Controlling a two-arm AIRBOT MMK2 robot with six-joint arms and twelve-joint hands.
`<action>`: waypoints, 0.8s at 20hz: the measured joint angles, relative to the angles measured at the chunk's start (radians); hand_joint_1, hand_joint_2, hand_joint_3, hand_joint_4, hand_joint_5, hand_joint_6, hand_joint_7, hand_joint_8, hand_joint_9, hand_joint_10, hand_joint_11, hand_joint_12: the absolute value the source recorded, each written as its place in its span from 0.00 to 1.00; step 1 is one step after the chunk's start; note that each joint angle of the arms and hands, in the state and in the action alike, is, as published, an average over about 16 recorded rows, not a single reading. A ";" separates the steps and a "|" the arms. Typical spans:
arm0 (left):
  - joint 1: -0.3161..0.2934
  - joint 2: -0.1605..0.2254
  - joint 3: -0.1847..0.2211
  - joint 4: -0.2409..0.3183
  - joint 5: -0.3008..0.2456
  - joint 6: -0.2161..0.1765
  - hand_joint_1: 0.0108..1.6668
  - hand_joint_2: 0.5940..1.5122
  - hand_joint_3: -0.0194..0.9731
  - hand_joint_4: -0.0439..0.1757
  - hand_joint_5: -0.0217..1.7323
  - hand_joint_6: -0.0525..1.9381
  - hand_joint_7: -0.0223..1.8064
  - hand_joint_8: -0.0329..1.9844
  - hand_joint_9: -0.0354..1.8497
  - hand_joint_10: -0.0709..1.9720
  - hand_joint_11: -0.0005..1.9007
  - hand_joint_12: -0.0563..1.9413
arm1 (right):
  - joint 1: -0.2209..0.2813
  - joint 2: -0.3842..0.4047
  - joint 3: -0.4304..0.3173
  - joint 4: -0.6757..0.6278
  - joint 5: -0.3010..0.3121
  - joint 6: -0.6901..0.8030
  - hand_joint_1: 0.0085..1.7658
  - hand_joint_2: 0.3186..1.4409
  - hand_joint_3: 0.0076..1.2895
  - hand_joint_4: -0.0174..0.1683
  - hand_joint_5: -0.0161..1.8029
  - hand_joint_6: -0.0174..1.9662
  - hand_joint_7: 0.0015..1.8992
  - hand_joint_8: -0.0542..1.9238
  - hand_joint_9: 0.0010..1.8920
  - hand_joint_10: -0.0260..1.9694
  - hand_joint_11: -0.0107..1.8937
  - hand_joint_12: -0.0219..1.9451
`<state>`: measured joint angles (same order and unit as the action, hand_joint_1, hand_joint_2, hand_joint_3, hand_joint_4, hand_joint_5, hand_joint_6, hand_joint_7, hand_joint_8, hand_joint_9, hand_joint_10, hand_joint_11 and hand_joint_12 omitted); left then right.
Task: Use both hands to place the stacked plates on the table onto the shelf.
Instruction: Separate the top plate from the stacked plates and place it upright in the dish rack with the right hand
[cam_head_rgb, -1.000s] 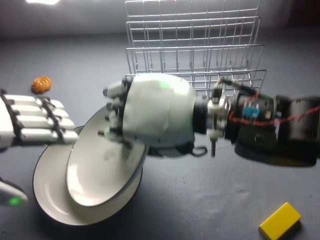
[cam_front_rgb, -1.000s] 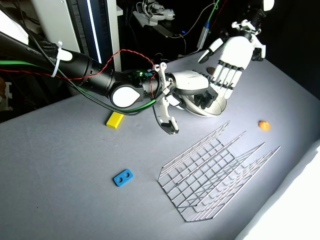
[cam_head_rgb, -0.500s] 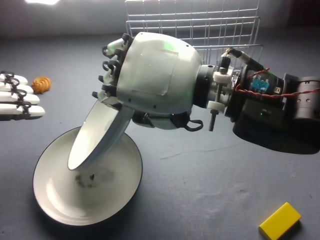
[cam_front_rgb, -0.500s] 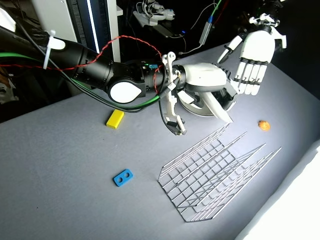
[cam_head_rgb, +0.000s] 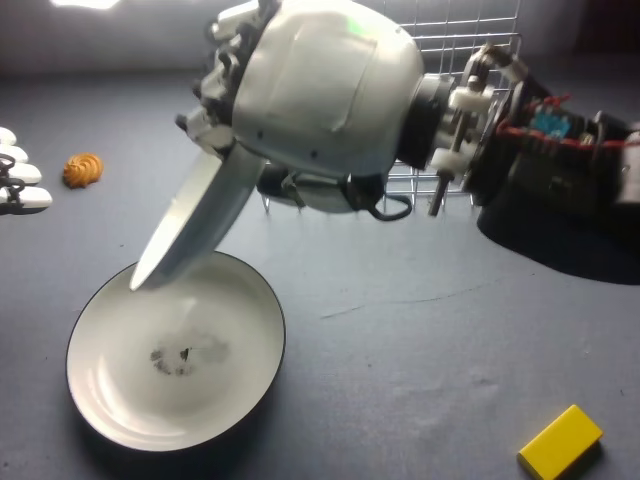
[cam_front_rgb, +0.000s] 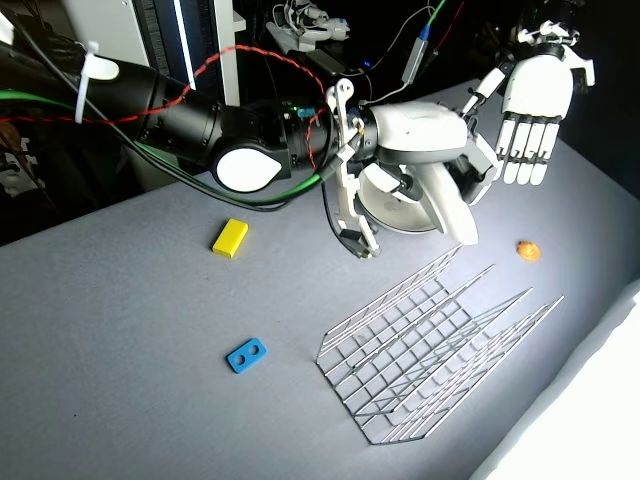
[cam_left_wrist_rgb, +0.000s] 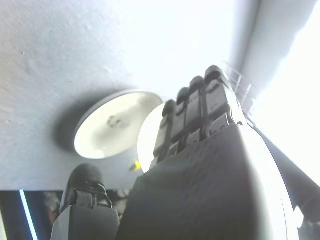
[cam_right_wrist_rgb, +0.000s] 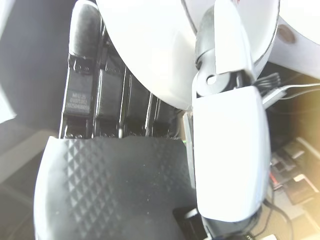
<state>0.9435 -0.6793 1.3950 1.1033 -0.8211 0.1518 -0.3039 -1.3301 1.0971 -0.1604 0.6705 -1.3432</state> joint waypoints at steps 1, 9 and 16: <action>0.000 0.001 0.003 0.000 -0.002 0.000 0.01 0.59 0.04 0.23 0.02 0.03 0.02 0.02 0.03 0.04 0.01 0.03 | 0.007 0.011 -0.011 0.006 0.001 0.002 0.66 0.58 0.01 0.25 0.55 0.49 0.54 0.51 0.51 0.37 0.37 0.68; -0.001 0.019 0.008 0.003 -0.021 -0.001 0.01 0.58 0.04 0.23 0.02 0.03 0.02 0.02 0.03 0.04 0.01 0.03 | 0.084 0.119 -0.095 0.078 -0.043 0.126 0.66 0.58 0.01 0.23 0.56 0.48 0.54 0.51 0.52 0.37 0.37 0.67; -0.024 0.050 -0.019 0.006 -0.030 0.000 0.00 0.58 0.04 0.23 0.02 0.03 0.02 0.02 0.03 0.04 0.01 0.03 | 0.163 0.200 -0.125 0.226 -0.144 0.288 0.67 0.58 0.01 0.22 0.55 0.48 0.54 0.52 0.52 0.38 0.37 0.67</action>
<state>0.9194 -0.6295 1.3761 1.1090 -0.8510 0.1514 -0.1405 -1.1299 0.9722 0.0654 0.5265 -1.0548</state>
